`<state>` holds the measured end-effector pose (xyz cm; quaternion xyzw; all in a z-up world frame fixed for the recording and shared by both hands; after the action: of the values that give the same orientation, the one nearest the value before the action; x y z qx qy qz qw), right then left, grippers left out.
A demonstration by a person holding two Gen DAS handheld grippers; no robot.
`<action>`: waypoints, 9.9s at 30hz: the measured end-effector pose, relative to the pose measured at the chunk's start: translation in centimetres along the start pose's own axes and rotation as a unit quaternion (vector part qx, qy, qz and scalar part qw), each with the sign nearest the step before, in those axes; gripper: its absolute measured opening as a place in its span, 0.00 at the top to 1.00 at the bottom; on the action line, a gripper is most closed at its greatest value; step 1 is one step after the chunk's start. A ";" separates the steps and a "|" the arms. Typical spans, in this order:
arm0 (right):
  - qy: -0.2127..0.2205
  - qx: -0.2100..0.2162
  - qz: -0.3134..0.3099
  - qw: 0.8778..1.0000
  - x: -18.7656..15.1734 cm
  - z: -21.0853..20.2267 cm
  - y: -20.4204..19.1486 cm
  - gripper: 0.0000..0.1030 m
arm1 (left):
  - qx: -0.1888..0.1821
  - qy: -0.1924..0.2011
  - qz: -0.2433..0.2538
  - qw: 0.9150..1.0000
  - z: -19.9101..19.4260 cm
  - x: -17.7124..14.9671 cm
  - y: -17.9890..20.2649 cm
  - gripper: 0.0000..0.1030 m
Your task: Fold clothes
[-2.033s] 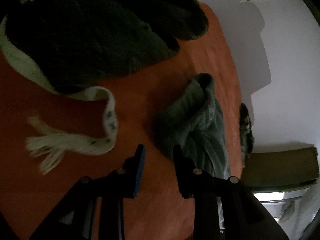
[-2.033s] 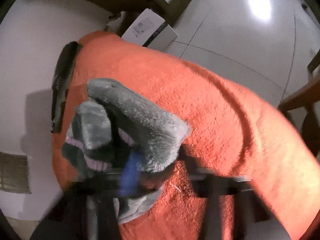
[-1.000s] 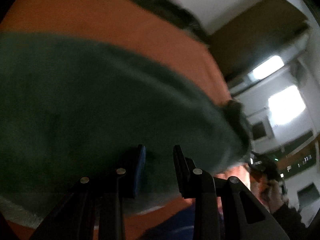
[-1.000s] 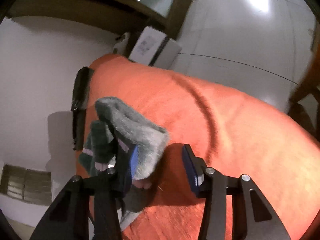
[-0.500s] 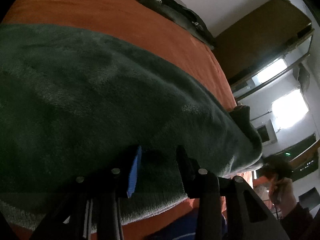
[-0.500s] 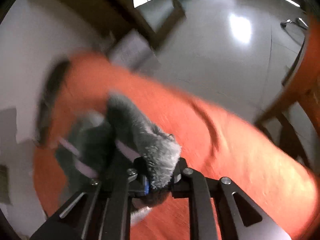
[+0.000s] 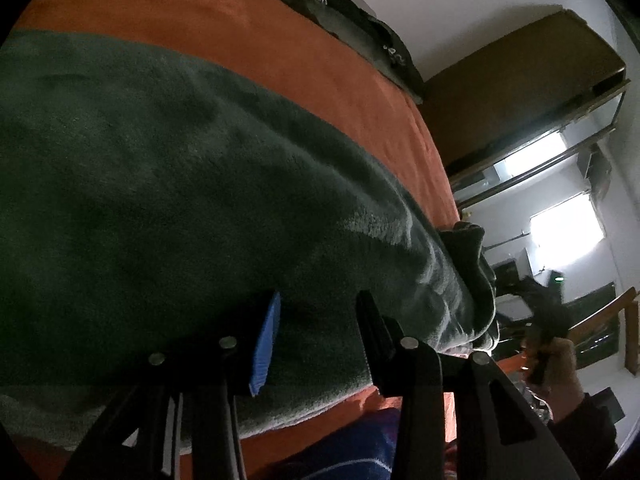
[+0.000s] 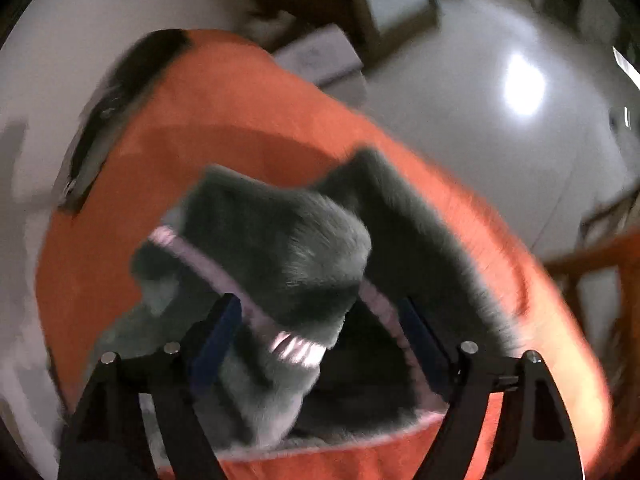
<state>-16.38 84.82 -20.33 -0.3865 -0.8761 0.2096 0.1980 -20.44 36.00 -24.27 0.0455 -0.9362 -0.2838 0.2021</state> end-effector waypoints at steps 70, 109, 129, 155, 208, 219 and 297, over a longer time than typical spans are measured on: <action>0.119 0.004 -0.086 0.989 -2.6 -8.1 6.5 0.90 | 0.008 -0.011 0.011 1.000 -1.8 -1.2 1.0 0.56; 0.139 0.135 -0.224 0.955 -10.6 -21.3 -15.5 0.21 | 0.103 0.069 0.088 0.988 -20.3 -3.4 12.9 0.54; 0.088 0.134 -0.250 0.955 -14.7 -19.6 -21.0 0.15 | 0.167 0.103 0.117 0.974 -20.6 -4.2 9.4 0.44; -0.082 0.015 -0.306 0.948 -23.3 -6.9 -26.0 0.15 | 0.230 0.068 0.076 0.968 -17.1 -2.9 3.4 0.44; 0.013 0.008 -0.374 0.927 -25.9 -8.6 -25.0 0.15 | 0.189 0.092 0.042 0.977 -19.2 -1.1 0.3 0.26; 0.013 0.011 -0.377 0.926 -26.2 -8.7 -25.2 0.15 | 0.232 0.089 0.063 0.967 -18.7 -1.1 0.0 0.26; -0.067 0.053 -0.325 0.942 -29.7 -6.8 -32.9 0.15 | 0.315 0.055 0.024 0.947 -27.6 0.4 -6.0 0.26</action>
<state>-14.01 43.52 -3.01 -0.0550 -0.9527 0.2056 0.2169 -9.85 16.72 -6.55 0.0997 -0.9661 0.0338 0.2358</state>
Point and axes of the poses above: each gripper's, at about its wrist camera, not at the fingertips, and z roughly the way its jaws point, y to its right, x to its top, the point moved 6 cm from there along z, roughly the way its jaws point, and after that the axes turned 9 degrees about x, right-handed, at the moved point
